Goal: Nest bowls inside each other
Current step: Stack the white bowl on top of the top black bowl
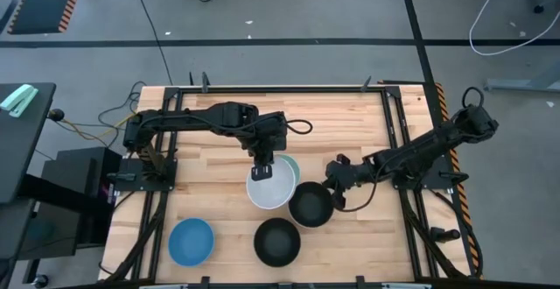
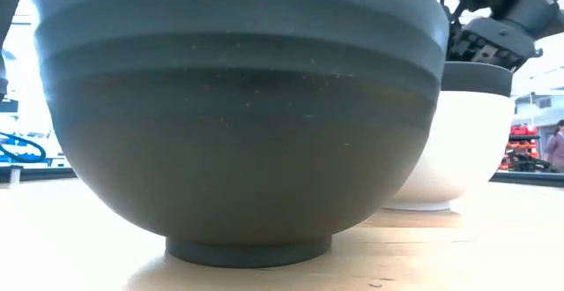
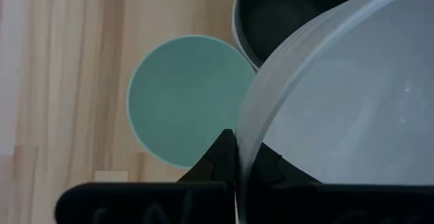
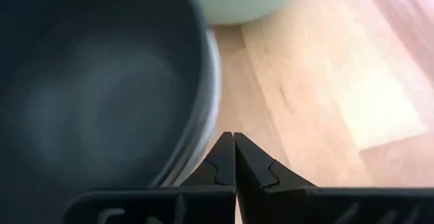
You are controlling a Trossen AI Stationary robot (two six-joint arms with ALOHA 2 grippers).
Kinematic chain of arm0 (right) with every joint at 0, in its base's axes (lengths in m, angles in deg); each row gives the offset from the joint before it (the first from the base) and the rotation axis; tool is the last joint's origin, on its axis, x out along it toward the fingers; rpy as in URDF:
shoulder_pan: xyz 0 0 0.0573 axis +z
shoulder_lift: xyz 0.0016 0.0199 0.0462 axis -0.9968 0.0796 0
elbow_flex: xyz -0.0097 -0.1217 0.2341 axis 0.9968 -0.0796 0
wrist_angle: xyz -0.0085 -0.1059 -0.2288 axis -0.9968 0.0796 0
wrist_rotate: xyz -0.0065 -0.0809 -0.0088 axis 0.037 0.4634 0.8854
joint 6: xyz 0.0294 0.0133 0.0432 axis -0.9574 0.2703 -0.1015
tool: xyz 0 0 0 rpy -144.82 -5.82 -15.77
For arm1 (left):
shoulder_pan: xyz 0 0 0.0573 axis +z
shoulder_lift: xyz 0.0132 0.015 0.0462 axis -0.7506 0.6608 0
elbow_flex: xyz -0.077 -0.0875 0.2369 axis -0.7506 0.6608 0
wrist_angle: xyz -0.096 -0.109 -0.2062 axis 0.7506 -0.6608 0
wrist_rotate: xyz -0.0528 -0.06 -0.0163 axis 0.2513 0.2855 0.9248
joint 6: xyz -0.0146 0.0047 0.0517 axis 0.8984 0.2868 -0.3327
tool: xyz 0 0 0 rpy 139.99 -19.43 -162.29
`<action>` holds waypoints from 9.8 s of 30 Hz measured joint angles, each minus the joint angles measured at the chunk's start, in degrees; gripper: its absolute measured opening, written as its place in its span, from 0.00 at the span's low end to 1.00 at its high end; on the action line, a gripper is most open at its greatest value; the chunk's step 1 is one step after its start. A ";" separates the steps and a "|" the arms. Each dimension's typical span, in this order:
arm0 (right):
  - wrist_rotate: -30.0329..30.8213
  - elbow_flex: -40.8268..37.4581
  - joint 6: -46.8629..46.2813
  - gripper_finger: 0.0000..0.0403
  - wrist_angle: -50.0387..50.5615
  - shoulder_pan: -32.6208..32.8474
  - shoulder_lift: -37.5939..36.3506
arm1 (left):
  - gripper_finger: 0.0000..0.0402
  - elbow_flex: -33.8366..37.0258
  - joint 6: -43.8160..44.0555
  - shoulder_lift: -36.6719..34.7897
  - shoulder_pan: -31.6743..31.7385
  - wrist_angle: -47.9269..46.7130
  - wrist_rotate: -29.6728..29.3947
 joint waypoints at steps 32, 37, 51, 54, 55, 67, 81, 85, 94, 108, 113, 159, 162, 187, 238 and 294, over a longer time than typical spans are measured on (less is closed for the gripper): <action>-2.08 16.92 12.29 0.05 27.14 -18.35 -0.07 | 0.02 -14.22 -4.53 12.98 -1.23 -3.87 4.33; -2.07 16.92 11.86 0.04 29.93 -20.55 -1.35 | 0.02 -19.43 -5.65 15.94 -1.59 -5.16 4.55; -0.49 16.94 12.71 0.03 34.44 -27.32 -10.00 | 0.02 -21.28 -8.47 19.88 -1.91 -5.19 4.60; -0.55 16.94 11.79 0.01 36.21 -25.93 -9.92 | 0.02 -21.39 -8.66 21.26 -2.24 -4.81 4.71; -0.82 16.90 11.49 0.01 36.75 -25.16 -9.79 | 0.02 -21.38 -8.87 21.91 -2.30 -5.06 4.66; -0.36 8.84 -1.27 0.01 36.90 -11.14 -9.87 | 0.02 -21.30 -11.38 26.25 -2.83 -5.46 5.71; -1.12 2.03 -22.76 0.00 23.74 13.36 -9.14 | 0.02 -28.75 -10.94 25.57 -2.92 -10.01 5.74; -0.96 2.01 -26.71 0.00 22.86 16.07 -6.18 | 0.02 -30.09 -10.90 25.35 -2.88 -11.53 5.70; -4.25 2.99 -26.74 0.00 10.66 21.55 5.51 | 0.02 -30.13 -9.72 24.74 -0.94 -14.55 5.27; -3.78 12.40 -15.72 0.00 10.39 19.51 13.57 | 0.04 -30.13 -8.43 24.74 1.82 -15.79 5.25; -4.84 14.52 -9.63 0.00 10.64 15.26 15.22 | 0.02 -30.13 -8.41 24.76 0.93 -16.70 5.27; -4.31 18.93 9.21 0.00 23.07 0.44 10.61 | 0.04 -26.66 -9.94 25.09 -2.53 -18.25 5.00; -2.54 18.93 7.55 0.00 27.44 0.44 6.49 | 0.03 -25.55 -9.95 25.09 -2.27 -17.30 4.80; 2.34 18.86 7.15 0.00 34.07 0.40 -8.83 | 0.03 -22.17 -10.51 25.14 -1.06 -13.09 4.84; 2.27 18.76 7.35 0.00 34.44 0.40 -8.68 | 0.02 -22.25 -12.04 33.66 -0.80 -13.85 12.53; 2.39 18.97 8.22 0.03 32.52 0.38 -8.79 | 0.31 -29.42 -10.15 28.28 -0.31 -18.57 16.02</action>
